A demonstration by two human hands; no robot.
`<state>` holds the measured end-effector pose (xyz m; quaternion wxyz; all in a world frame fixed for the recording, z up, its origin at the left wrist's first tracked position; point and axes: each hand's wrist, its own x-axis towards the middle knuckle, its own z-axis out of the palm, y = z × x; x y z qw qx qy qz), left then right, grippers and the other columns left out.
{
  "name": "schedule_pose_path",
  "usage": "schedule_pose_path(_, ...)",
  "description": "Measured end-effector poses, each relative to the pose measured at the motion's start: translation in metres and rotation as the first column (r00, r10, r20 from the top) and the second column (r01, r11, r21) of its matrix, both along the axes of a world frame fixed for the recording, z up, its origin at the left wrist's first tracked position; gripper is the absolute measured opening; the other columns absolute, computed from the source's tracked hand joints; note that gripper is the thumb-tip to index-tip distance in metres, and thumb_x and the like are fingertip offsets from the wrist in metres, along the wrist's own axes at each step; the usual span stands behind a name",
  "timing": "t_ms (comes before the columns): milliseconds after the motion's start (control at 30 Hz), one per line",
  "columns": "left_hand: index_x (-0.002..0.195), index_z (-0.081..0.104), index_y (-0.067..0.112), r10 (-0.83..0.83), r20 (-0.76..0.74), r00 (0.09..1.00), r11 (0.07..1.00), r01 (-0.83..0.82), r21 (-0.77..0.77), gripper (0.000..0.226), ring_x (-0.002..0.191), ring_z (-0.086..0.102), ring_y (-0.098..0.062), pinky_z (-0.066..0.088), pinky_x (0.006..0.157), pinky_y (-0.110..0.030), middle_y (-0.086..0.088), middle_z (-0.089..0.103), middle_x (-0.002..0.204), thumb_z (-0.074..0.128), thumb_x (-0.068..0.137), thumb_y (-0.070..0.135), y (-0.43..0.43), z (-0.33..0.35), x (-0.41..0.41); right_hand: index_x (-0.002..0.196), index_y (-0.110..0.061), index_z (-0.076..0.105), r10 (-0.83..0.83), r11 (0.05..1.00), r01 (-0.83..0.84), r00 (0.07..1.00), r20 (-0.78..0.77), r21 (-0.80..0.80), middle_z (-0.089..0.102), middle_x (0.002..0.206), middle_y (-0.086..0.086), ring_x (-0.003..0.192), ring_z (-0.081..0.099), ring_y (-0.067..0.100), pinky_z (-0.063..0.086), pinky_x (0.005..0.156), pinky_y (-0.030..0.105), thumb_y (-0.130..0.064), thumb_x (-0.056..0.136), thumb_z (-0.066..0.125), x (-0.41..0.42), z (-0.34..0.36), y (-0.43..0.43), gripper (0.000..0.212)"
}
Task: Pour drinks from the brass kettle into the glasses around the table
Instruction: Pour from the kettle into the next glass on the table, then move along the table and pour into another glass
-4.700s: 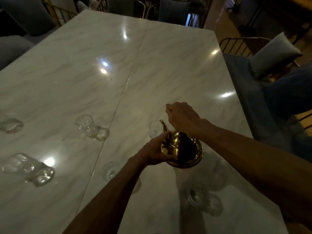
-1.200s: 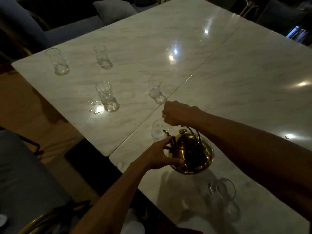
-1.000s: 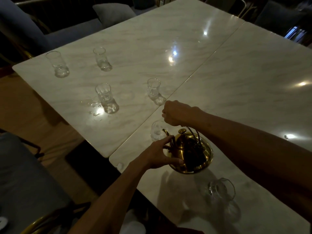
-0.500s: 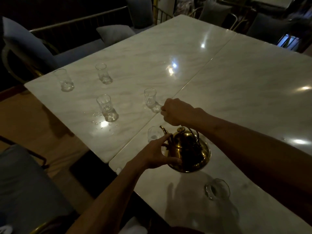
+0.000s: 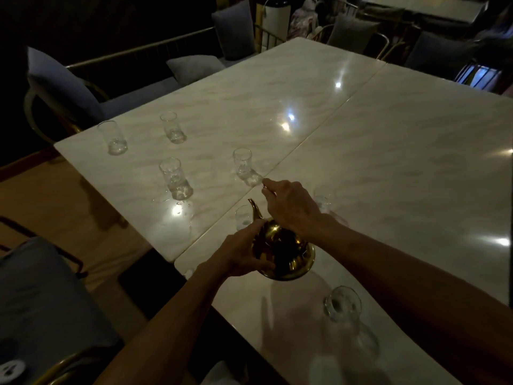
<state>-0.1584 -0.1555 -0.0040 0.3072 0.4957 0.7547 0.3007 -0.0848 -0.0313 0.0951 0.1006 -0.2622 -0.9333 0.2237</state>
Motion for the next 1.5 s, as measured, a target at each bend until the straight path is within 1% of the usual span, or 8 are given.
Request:
schedule_pose_path(200, 0.146, 0.032, 0.028, 0.013, -0.065, 0.998, 0.995, -0.006, 0.099, 0.094, 0.125, 0.05, -0.018, 0.044, 0.102, -0.036, -0.001, 0.053, 0.138, 0.086, 0.069, 0.028, 0.011, 0.023, -0.004, 0.125, -0.011, 0.06, 0.001, 0.999, 0.002, 0.995, -0.096, 0.034, 0.069, 0.11, 0.017, 0.099, 0.066, 0.029, 0.051, 0.081, 0.035, -0.023, 0.101, 0.043, 0.003, 0.028, 0.009, 0.032)
schedule_pose_path(367, 0.146, 0.033, 0.029, -0.013, -0.061, 0.998, 0.991, 0.021, 0.132, 0.098, 0.124, 0.046, -0.011, 0.041, 0.104, -0.036, 0.001, 0.05, 0.142, 0.088, 0.065, 0.037, 0.035, 0.041, -0.021, 0.113, -0.005, 0.067, -0.057, 0.997, 0.064, 0.989, -0.135, 0.044, 0.071, 0.104, 0.015, 0.095, 0.068, 0.027, 0.053, 0.078, 0.034, -0.021, 0.099, 0.049, -0.011, 0.05, 0.027, 0.028)
schedule_pose_path(500, 0.144, 0.035, 0.029, -0.06, -0.05, 0.997, 0.988, 0.066, 0.138, 0.097, 0.126, 0.047, -0.015, 0.042, 0.104, -0.036, 0.002, 0.051, 0.141, 0.088, 0.064, 0.039, 0.06, 0.046, -0.043, 0.107, -0.008, 0.07, -0.045, 0.997, 0.049, 0.996, -0.071, 0.059, 0.067, 0.091, 0.007, 0.086, 0.067, 0.02, 0.041, 0.061, 0.021, -0.021, 0.099, 0.049, -0.034, 0.062, 0.048, 0.026)
schedule_pose_path(567, 0.146, 0.032, 0.029, -0.074, -0.042, 0.996, 0.987, 0.079, 0.138, 0.099, 0.128, 0.045, -0.016, 0.038, 0.101, -0.029, 0.001, 0.049, 0.143, 0.087, 0.065, 0.039, 0.073, 0.047, -0.056, 0.107, -0.008, 0.07, -0.057, 0.996, 0.058, 0.998, -0.027, 0.065, 0.064, 0.09, 0.006, 0.086, 0.065, 0.02, 0.043, 0.066, 0.024, -0.021, 0.099, 0.048, -0.049, 0.065, 0.059, 0.026)
schedule_pose_path(700, 0.15, 0.027, 0.027, -0.125, -0.014, 0.992, 0.986, 0.126, 0.108, 0.103, 0.133, 0.041, -0.019, 0.034, 0.1, -0.027, -0.002, 0.044, 0.148, 0.086, 0.066, 0.041, 0.097, 0.041, -0.091, 0.113, -0.006, 0.068, -0.105, 0.993, 0.103, 0.994, 0.034, 0.056, 0.066, 0.117, 0.012, 0.102, 0.064, 0.026, 0.053, 0.085, 0.033, -0.019, 0.099, 0.046, -0.085, 0.066, 0.079, 0.03)
schedule_pose_path(867, 0.147, 0.031, 0.028, -0.2, 0.043, 0.979, 0.978, 0.196, 0.073, 0.097, 0.119, 0.042, -0.005, 0.032, 0.086, -0.008, 0.001, 0.049, 0.142, 0.085, 0.068, 0.04, 0.124, 0.033, -0.141, 0.117, -0.006, 0.066, -0.126, 0.992, 0.12, 0.981, 0.146, 0.044, 0.065, 0.121, 0.011, 0.104, 0.064, 0.025, 0.053, 0.087, 0.033, -0.019, 0.098, 0.049, -0.135, 0.058, 0.104, 0.029)
schedule_pose_path(1067, 0.148, 0.026, 0.036, -0.22, 0.149, 0.964, 0.974, 0.224, -0.015, 0.111, 0.131, 0.045, -0.018, 0.042, 0.106, -0.045, 0.004, 0.047, 0.144, 0.084, 0.056, 0.061, 0.146, 0.01, -0.192, 0.12, -0.002, 0.063, -0.14, 0.99, 0.135, 0.957, 0.256, 0.035, 0.066, 0.119, 0.012, 0.104, 0.064, 0.026, 0.053, 0.089, 0.038, -0.017, 0.098, 0.051, -0.194, 0.041, 0.126, 0.029)
schedule_pose_path(1500, 0.15, 0.026, 0.032, -0.192, 0.306, 0.932, 0.973, 0.222, -0.066, 0.107, 0.13, 0.044, -0.018, 0.037, 0.098, -0.03, 0.001, 0.045, 0.145, 0.086, 0.063, 0.048, 0.175, -0.032, -0.261, 0.116, -0.004, 0.062, -0.182, 0.98, 0.2, 0.884, 0.431, 0.002, 0.069, 0.106, 0.013, 0.088, 0.066, 0.024, 0.057, 0.082, 0.04, -0.023, 0.095, 0.055, -0.288, -0.008, 0.167, 0.029)
